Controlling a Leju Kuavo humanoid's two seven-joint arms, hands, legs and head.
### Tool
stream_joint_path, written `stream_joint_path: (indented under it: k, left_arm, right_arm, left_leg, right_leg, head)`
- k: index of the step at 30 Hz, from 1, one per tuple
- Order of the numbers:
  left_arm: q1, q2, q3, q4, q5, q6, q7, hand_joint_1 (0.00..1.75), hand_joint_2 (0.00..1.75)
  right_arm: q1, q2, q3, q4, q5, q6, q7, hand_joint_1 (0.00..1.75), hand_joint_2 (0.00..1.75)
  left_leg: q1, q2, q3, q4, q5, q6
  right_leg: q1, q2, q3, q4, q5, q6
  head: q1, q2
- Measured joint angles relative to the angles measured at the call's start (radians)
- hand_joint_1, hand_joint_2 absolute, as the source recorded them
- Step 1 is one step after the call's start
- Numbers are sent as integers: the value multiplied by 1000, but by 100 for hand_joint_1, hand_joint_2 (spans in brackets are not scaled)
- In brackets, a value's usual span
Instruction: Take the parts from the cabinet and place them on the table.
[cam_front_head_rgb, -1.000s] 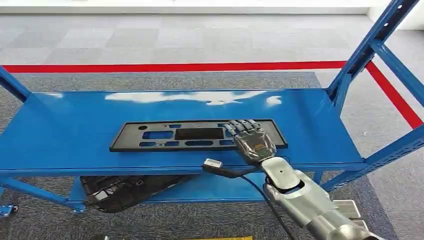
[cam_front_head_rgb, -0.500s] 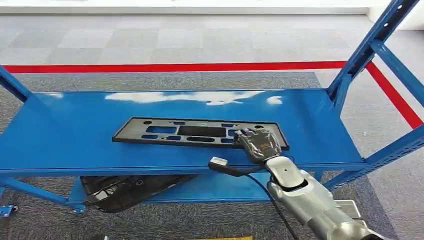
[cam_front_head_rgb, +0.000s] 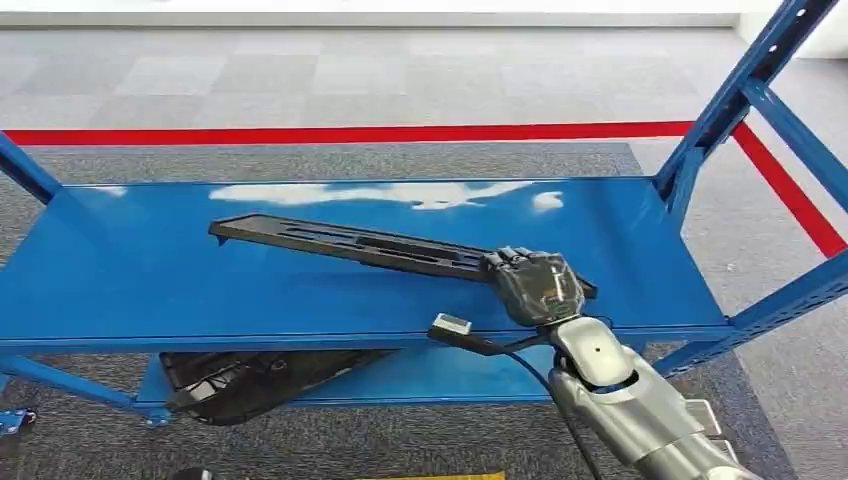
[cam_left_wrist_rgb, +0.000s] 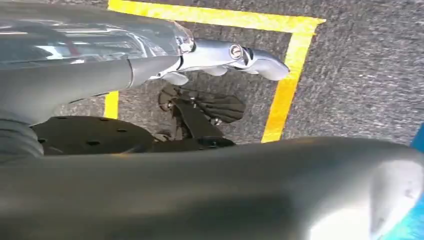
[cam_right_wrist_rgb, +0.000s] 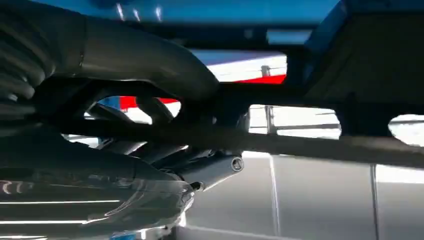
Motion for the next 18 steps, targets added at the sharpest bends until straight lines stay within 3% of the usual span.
stream_joint_path:
  k: [7, 13, 18]
  left_arm:
    - [3, 3, 11, 0, 24, -5, -13, 0, 175]
    - [3, 4, 32, 0, 48, 16, -21, 0, 175]
    - [3, 5, 41, 0, 54, 18, -19, 0, 175]
  right_arm:
    - [73, -72, -12, -272, -134, -9, -66, 175, 175]
    - [151, -134, -17, -473, -488, 87, -190, 175, 175]
    - [194, -163, -17, -568, -558, 124, -222, 175, 175]
  left_leg:
    - [0, 0, 0, 0, 0, 0]
    - [0, 0, 0, 0, 0, 0]
    - [0, 0, 0, 0, 0, 0]
  right_leg:
    - [0, 0, 0, 0, 0, 0]
    - [0, -1, 0, 0, 0, 0]
    - [0, 0, 0, 0, 0, 0]
  head:
    - [0, 0]
    - [0, 0]
    - [0, 0]
